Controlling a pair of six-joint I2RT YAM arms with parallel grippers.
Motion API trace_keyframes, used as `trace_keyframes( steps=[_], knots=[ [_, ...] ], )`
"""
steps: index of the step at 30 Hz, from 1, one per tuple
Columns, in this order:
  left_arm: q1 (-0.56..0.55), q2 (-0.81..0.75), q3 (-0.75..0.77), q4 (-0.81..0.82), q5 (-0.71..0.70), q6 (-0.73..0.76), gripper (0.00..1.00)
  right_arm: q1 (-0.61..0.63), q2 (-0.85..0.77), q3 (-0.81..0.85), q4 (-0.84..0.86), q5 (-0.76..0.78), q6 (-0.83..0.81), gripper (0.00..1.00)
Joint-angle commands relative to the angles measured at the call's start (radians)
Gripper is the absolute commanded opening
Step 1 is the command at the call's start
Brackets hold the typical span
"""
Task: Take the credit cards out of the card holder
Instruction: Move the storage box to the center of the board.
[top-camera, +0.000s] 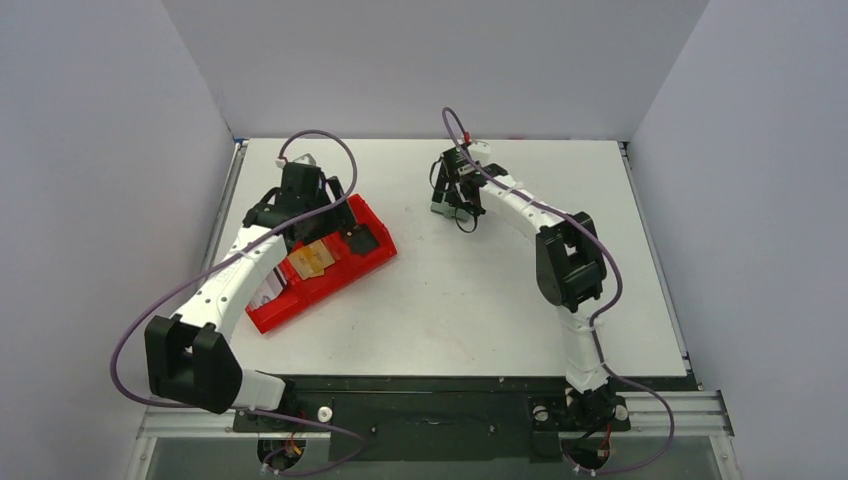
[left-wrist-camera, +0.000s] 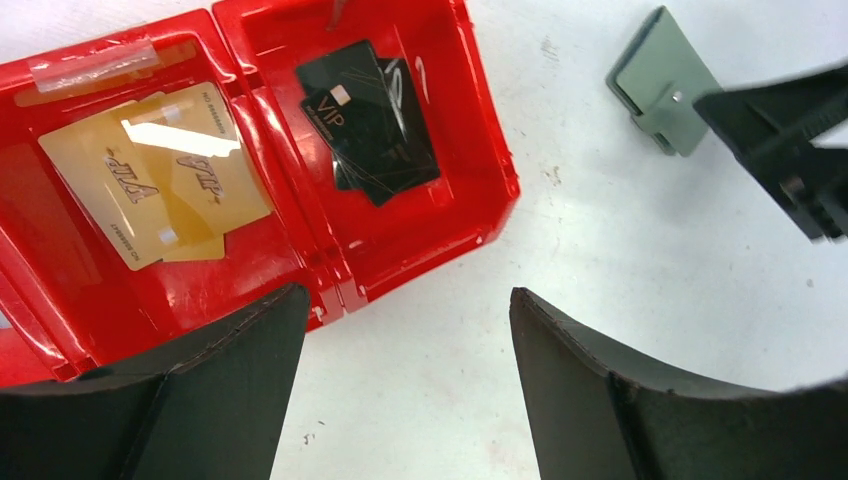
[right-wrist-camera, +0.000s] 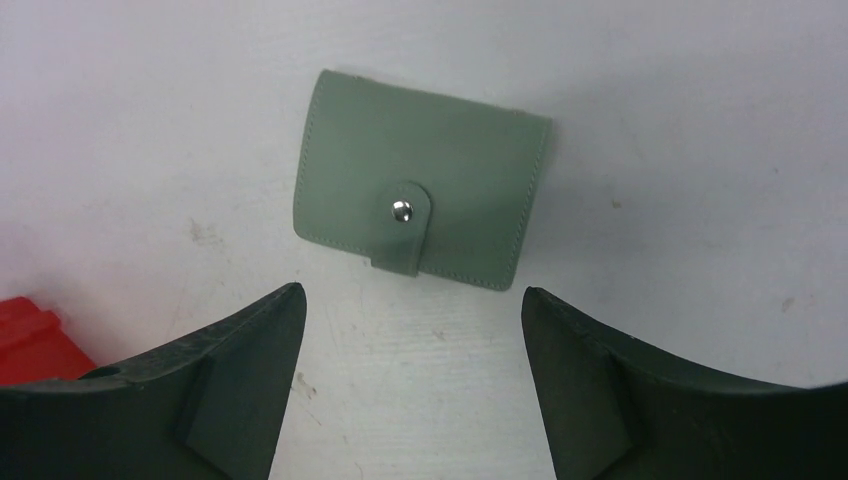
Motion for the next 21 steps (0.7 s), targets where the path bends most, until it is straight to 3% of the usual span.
trace_keyframes(
  steps=[1,4,8,21],
  knots=[
    [-0.021,-0.078,0.024,-0.010,0.030,0.014,0.72,-0.001,0.082,0.172,-0.092,0.110,-0.023,0.69],
    [-0.035,-0.097,0.025,-0.024,0.030,0.018,0.72,-0.004,0.147,0.253,-0.118,0.124,-0.025,0.50],
    [-0.040,-0.118,0.014,-0.030,0.030,0.020,0.72,-0.002,0.206,0.328,-0.140,0.121,-0.035,0.38],
    [-0.042,-0.147,-0.032,-0.026,0.021,0.009,0.72,0.021,0.306,0.384,-0.179,0.164,-0.068,0.33]
  ],
)
